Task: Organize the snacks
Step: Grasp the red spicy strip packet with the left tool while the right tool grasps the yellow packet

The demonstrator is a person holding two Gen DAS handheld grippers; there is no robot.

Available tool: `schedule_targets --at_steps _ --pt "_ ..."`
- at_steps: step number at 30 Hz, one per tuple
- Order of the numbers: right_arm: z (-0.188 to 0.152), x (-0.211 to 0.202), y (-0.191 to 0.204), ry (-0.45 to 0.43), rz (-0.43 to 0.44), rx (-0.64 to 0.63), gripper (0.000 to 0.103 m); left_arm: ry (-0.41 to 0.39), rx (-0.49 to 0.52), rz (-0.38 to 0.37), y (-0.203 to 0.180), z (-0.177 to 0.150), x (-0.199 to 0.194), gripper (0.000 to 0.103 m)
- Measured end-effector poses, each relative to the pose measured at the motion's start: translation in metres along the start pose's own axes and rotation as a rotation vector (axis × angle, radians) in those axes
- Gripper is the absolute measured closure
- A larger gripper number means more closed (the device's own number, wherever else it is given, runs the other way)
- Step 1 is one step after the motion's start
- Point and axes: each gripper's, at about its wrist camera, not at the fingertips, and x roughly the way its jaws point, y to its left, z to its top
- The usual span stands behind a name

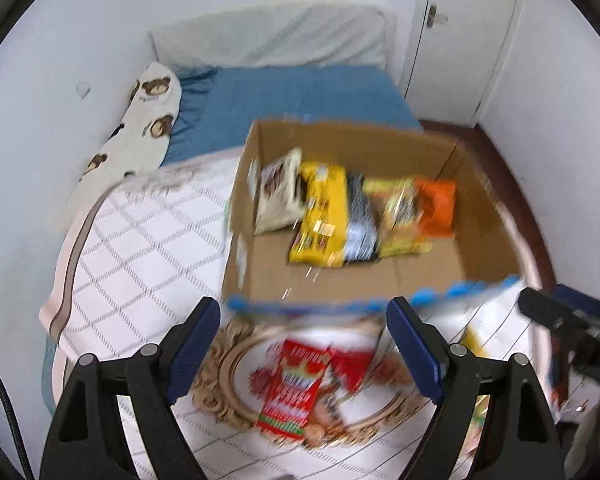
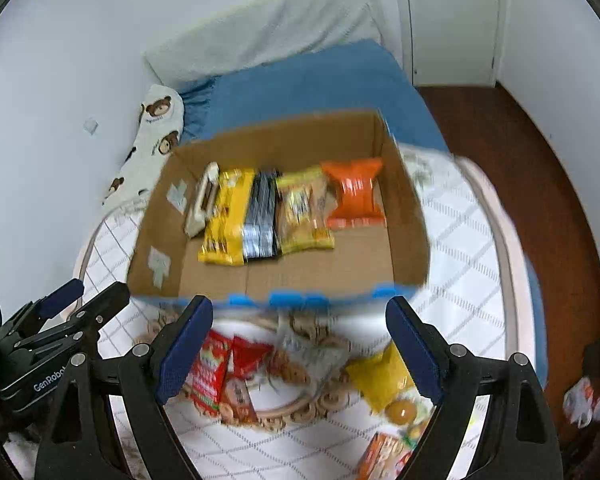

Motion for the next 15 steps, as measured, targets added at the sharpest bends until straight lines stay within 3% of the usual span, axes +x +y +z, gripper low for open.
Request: schedule_targets --at_steps 8,15 --pt "-0.060 0.061 -0.050 0.162 -0.050 0.089 0.012 0.306 0.133 0.066 0.003 -0.074 0.098 0.018" --pt "-0.088 0.106 -0.086 0.258 -0.164 0.036 0.013 0.371 0.226 0.067 -0.023 -0.092 0.143 0.018"
